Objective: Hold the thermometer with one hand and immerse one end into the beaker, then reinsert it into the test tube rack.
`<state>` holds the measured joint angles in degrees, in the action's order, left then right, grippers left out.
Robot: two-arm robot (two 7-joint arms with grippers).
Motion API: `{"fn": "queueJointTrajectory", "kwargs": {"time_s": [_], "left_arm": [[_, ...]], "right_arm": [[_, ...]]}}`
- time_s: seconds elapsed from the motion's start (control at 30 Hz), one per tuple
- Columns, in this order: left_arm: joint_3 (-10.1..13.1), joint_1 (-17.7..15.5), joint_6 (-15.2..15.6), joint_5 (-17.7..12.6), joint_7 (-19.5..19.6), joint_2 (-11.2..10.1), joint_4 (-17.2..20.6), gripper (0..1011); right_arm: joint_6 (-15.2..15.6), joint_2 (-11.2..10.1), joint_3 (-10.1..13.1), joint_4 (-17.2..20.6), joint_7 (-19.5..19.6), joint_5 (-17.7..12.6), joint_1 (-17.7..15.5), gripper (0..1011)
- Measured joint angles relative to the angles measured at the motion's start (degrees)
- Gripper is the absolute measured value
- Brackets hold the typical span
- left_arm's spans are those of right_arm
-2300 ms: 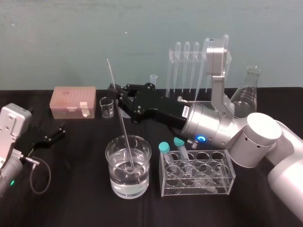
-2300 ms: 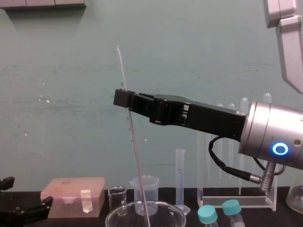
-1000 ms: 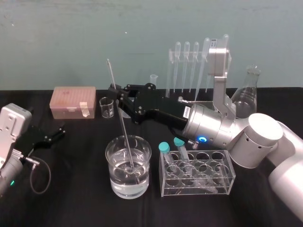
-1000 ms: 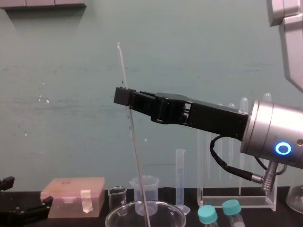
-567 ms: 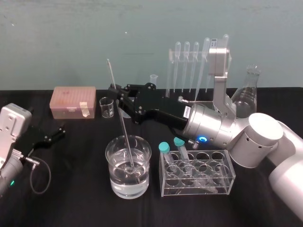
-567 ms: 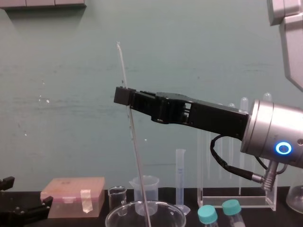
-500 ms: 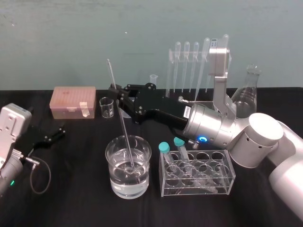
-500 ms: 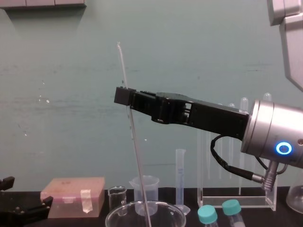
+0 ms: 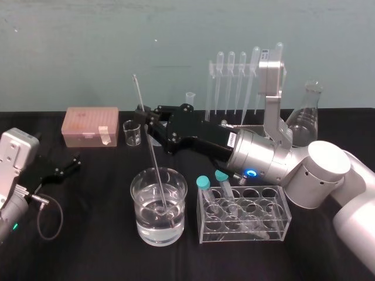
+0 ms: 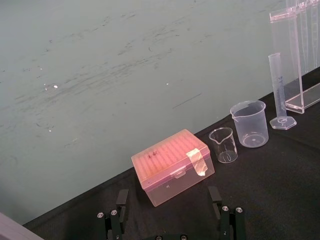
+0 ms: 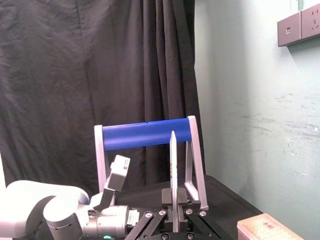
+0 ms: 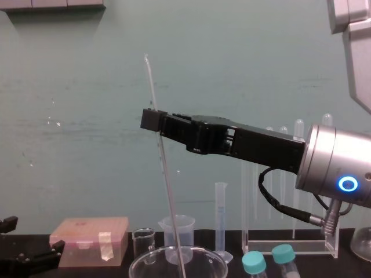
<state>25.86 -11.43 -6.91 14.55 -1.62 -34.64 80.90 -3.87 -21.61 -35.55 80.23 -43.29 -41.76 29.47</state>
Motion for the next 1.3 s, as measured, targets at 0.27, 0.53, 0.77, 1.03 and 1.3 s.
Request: {"fn": "queueJointTrajectory", "kwargs": {"time_s": [0.27, 0.53, 0.77, 1.03, 1.3], "left_arm": [[0.00, 0.00, 0.00, 0.00, 0.00, 0.00, 0.00, 1008], [0.00, 0.00, 0.00, 0.00, 0.00, 0.00, 0.00, 1008], [0.00, 0.00, 0.00, 0.00, 0.00, 0.00, 0.00, 1008], [0.00, 0.00, 0.00, 0.00, 0.00, 0.00, 0.00, 1008], [0.00, 0.00, 0.00, 0.00, 0.00, 0.00, 0.00, 1008]], "right_arm": [[-0.06, 0.05, -0.12, -0.08, -0.20, 0.20, 0.08, 56], [-0.06, 0.07, -0.15, -0.11, -0.26, 0.20, 0.02, 56], [-0.06, 0.07, -0.16, -0.07, -0.24, 0.17, -0.06, 56], [-0.06, 0.04, -0.15, 0.02, -0.24, 0.15, -0.16, 56], [-0.05, -0.09, -0.18, 0.27, -0.26, 0.08, -0.27, 56]]}}
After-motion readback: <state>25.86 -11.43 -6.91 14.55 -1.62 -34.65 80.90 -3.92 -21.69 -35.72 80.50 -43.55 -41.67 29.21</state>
